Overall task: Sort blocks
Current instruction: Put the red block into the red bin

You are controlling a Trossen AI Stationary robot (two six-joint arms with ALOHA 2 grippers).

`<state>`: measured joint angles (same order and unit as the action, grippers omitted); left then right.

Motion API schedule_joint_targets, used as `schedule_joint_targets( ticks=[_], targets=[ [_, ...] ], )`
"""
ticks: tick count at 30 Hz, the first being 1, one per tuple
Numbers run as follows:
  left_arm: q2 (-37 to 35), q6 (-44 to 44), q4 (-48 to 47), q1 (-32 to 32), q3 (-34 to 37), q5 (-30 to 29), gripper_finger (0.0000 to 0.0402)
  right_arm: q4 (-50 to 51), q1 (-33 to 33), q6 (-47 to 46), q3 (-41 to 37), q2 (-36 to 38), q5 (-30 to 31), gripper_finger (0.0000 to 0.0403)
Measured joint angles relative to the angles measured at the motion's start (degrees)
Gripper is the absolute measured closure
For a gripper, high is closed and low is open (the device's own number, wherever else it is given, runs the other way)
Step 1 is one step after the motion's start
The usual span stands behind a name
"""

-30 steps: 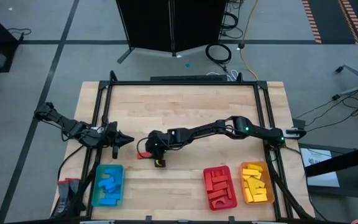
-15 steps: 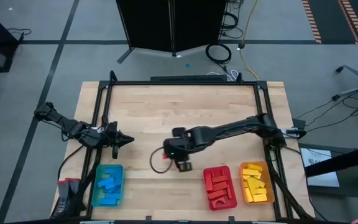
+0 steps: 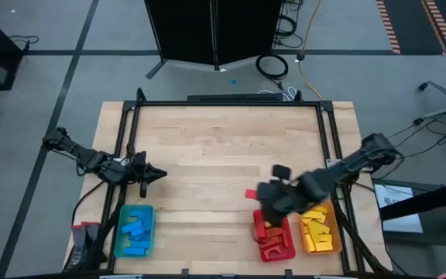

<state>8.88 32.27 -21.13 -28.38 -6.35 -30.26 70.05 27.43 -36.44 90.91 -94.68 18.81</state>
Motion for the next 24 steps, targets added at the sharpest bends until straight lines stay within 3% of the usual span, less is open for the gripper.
schedule_joint_targets(
  ticks=[8,18,24],
  targets=[
    [0.0,0.3,0.0,0.0,0.0,0.0,0.0385,-1.5,8.8,-19.3,-13.1,7.4,5.1,0.029],
    [0.0,0.4,0.0,0.0,0.0,-0.3,0.0385,-24.4,14.6,-28.9,-26.4,7.0,5.3,0.029],
    [0.0,0.4,0.0,0.0,0.0,-0.3,0.0385,-25.7,18.3,-36.1,-29.1,7.0,8.0,0.029]
  ],
)
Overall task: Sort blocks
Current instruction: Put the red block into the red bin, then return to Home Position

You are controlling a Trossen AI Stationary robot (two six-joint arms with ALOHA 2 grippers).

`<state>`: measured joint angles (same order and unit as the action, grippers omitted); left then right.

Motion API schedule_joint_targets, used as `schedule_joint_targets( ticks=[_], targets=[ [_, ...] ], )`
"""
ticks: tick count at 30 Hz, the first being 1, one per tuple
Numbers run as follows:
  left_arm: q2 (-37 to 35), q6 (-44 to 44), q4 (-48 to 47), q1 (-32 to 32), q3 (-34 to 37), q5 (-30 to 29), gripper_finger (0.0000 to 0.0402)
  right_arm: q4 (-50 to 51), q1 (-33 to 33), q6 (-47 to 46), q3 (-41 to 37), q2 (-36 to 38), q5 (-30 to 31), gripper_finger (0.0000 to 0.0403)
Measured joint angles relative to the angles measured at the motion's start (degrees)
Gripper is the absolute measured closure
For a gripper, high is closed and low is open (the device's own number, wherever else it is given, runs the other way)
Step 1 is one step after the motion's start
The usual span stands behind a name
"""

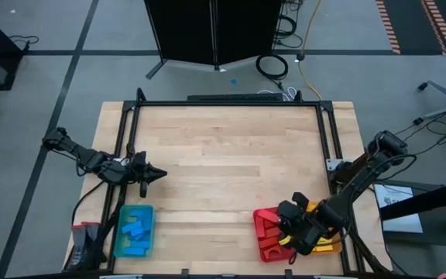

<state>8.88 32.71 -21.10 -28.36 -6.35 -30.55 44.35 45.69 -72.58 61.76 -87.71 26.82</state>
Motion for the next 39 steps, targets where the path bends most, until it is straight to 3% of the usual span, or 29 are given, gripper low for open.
schedule_joint_targets(
  ticks=[5,23,30,39],
  targets=[
    [0.0,0.0,0.0,0.0,0.0,0.0,0.0385,-1.1,1.5,-3.6,-2.5,-0.1,0.2,0.029],
    [0.0,0.0,0.8,0.0,0.1,0.0,0.0385,-9.7,1.7,-3.3,-9.4,-0.1,-3.2,0.029],
    [0.0,0.0,1.0,0.0,0.1,0.0,0.0385,-9.9,1.5,-3.3,-9.8,-0.1,-2.9,0.0205],
    [0.0,0.0,1.6,0.0,0.1,0.0,0.0385,-13.6,-0.1,-6.1,-7.8,0.3,-0.2,0.0207]
  ],
)
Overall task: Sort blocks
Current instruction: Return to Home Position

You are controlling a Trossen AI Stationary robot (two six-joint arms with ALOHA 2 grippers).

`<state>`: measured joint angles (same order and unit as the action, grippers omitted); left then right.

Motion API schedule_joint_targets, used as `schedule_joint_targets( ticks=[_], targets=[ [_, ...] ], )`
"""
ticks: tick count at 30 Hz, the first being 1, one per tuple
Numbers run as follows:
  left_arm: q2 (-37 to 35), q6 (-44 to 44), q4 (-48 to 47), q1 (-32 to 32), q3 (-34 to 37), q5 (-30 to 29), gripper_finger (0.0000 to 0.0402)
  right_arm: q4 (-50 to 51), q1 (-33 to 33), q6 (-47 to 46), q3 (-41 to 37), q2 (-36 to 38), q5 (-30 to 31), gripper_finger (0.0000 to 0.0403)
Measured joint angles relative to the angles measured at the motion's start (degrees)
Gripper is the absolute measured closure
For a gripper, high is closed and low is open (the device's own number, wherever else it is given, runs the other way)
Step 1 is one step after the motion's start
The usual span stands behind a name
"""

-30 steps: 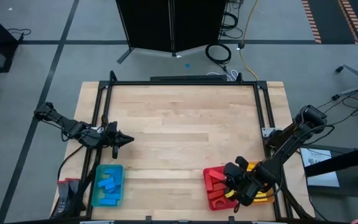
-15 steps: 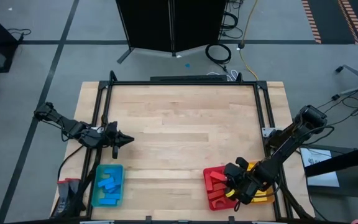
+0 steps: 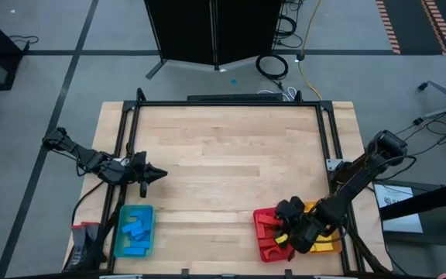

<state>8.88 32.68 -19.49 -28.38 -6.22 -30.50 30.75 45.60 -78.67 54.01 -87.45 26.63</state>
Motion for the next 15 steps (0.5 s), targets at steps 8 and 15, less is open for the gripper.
schedule_joint_targets(
  ticks=[8,15],
  targets=[
    [0.0,-3.1,11.3,0.0,0.0,1.0,0.0385,2.2,-5.8,23.9,15.0,4.3,5.3,0.0203],
    [-0.1,-11.8,24.9,0.0,0.0,1.1,0.0385,16.3,-7.6,60.5,36.2,9.3,-1.5,0.0204]
  ],
)
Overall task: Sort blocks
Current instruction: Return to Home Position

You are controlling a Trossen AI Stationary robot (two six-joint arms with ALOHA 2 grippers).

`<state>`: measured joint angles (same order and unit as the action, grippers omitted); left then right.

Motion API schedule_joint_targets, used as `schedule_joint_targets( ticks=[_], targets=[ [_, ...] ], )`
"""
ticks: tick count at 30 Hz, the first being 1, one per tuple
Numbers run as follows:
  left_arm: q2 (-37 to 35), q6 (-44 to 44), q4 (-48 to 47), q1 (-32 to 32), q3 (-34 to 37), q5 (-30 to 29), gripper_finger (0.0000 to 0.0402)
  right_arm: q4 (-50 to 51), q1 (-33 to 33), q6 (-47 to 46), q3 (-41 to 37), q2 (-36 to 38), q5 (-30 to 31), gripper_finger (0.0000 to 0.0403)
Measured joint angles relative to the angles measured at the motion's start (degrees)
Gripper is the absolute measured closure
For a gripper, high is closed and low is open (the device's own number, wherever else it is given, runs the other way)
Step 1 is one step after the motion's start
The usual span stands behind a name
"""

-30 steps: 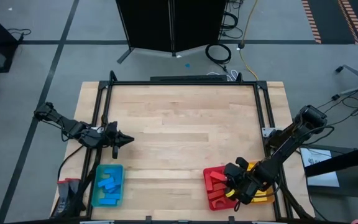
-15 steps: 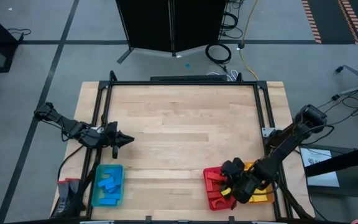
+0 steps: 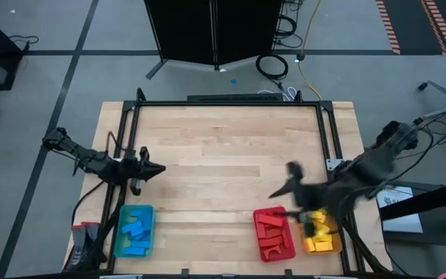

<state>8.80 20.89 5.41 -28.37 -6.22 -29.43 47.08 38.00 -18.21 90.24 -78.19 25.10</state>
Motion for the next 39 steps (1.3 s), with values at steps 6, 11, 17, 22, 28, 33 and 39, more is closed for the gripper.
schedule_joint_targets(
  ticks=[6,11,17,22,28,33,39],
  targets=[
    [-0.4,-5.8,3.2,0.0,-0.1,10.2,0.0385,23.0,3.1,-4.1,3.8,9.7,18.2,0.0204],
    [-0.4,-8.2,3.3,0.0,-0.1,24.1,0.0385,8.8,6.7,1.6,-11.2,24.7,21.2,0.0204],
    [-0.4,-6.3,3.2,0.0,-0.1,26.3,0.0385,-35.4,7.7,25.1,-42.4,49.2,6.1,0.0204],
    [-0.4,-6.3,3.2,0.0,-0.1,27.6,0.0385,-61.4,7.7,33.3,-65.3,62.6,-8.8,0.0204],
    [-0.4,-7.8,3.1,0.0,-0.1,38.4,0.0385,-77.9,7.7,29.8,-82.9,65.4,-10.0,0.0204],
    [-0.5,-13.4,1.5,0.0,-0.1,41.4,0.0385,-82.9,7.6,28.4,-88.8,65.1,-8.9,0.0204],
    [-0.4,-14.0,-6.7,0.5,0.0,38.6,0.0385,-78.4,7.4,26.6,-89.4,65.2,-8.9,0.0204]
  ],
)
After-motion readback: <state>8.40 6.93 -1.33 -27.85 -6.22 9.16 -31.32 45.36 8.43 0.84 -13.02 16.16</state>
